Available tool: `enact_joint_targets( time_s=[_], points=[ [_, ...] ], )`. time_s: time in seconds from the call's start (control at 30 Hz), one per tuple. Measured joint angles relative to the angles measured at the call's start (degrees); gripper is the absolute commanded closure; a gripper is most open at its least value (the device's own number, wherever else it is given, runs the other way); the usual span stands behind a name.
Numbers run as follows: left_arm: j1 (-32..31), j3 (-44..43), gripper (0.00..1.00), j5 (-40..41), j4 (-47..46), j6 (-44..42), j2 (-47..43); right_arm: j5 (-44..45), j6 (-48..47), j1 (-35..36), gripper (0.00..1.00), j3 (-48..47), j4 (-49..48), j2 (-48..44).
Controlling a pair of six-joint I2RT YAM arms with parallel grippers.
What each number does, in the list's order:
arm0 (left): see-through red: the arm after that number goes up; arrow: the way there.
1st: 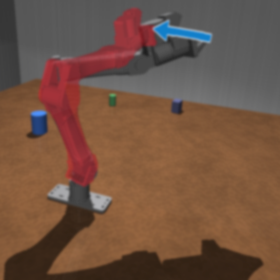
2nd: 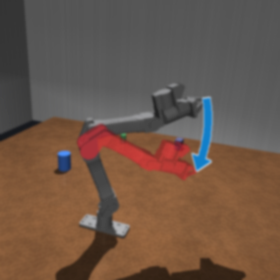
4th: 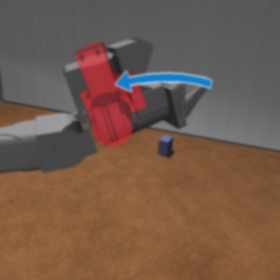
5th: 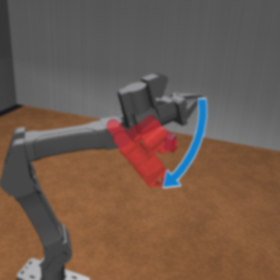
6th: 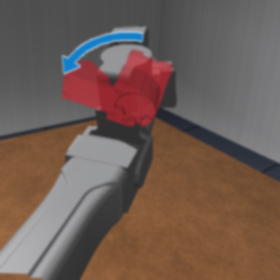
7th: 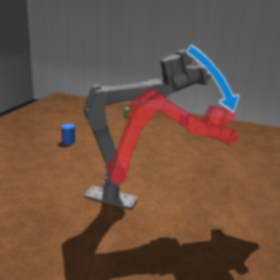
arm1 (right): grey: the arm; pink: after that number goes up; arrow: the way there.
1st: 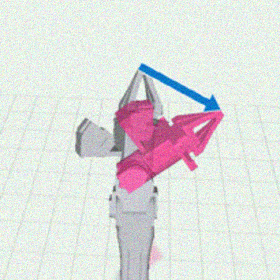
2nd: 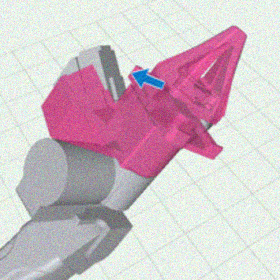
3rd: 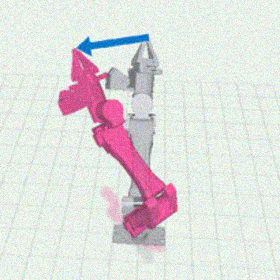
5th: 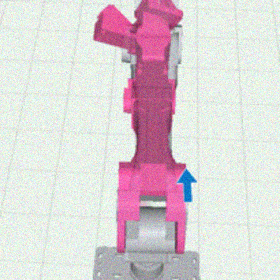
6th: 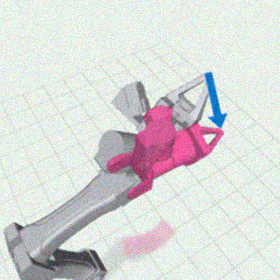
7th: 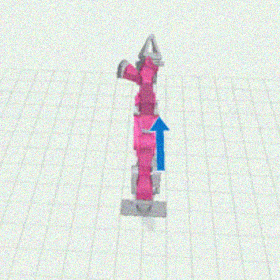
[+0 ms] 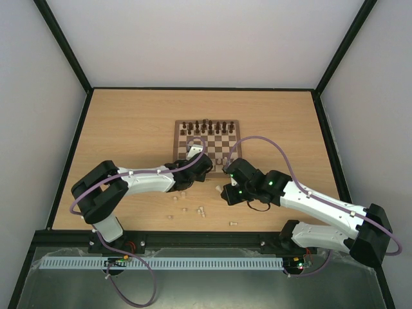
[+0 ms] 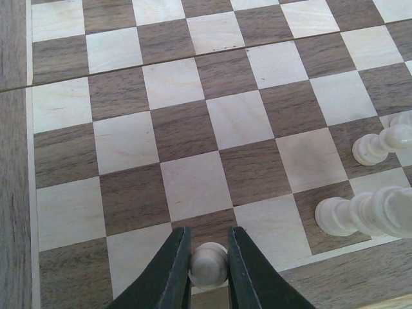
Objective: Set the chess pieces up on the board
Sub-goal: Place the chess piece on the chessboard.
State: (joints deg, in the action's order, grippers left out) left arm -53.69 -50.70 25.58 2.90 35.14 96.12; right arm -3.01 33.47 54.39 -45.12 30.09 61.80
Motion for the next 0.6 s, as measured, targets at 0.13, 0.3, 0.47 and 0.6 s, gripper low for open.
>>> enact_joint_targets(
  time_s=[0.13,0.3,0.47,0.6],
  points=[
    [0.0,0.0,0.76,-0.1,-0.4,0.0,0.2,0.0,0.0,0.0,0.91,0.0,0.0,0.0],
    [0.0,0.0,0.67,-0.5,-0.5,0.2,0.4,-0.2,0.0,0.0,0.91,0.0,0.0,0.0],
    [0.0,0.1,0.63,-0.6,-0.4,0.2,0.5,-0.4,0.0,0.0,0.91,0.0,0.0,0.0],
    [-0.1,0.1,0.52,-0.7,-0.1,0.4,0.0,-0.4,0.0,0.0,0.91,0.0,0.0,0.0]
  ],
)
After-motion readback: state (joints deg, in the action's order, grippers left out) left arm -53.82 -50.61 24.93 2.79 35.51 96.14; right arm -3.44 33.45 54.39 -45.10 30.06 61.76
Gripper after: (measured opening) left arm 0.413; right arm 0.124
